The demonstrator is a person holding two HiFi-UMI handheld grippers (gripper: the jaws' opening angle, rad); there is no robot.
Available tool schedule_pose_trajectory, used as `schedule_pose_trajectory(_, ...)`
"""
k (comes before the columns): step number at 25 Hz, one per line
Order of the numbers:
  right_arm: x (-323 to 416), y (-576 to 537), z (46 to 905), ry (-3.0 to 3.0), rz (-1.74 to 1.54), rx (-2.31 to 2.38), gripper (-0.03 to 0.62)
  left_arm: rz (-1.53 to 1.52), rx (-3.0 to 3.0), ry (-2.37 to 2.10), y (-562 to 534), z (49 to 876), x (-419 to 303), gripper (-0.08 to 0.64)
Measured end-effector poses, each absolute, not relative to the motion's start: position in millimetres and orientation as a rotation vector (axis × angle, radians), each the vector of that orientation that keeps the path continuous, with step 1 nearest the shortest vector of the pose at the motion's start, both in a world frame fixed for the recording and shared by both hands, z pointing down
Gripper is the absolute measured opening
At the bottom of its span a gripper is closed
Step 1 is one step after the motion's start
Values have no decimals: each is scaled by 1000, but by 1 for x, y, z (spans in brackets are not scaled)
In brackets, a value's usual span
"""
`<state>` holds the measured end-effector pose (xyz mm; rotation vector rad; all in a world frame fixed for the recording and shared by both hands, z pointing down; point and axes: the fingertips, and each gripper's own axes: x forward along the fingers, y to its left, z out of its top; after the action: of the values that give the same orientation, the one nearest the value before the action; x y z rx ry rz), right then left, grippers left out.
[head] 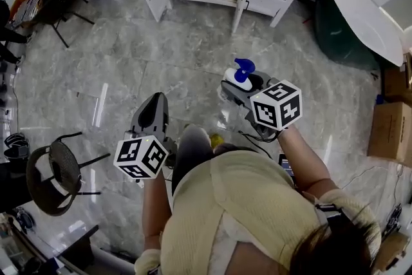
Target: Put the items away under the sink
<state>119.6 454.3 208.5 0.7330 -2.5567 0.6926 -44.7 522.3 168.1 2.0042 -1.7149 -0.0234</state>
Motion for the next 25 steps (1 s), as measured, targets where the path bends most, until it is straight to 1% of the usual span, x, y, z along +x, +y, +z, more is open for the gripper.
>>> schedule_pose_trajectory(12, 88, 404, 215, -2513, 716, 801, 216, -10, 2049, -1612, 453, 182, -72, 57)
schedule_pose_trajectory(25, -2, 341, 208, -2477, 777, 925, 216, 47, 2096, -1472, 382, 180, -163, 57)
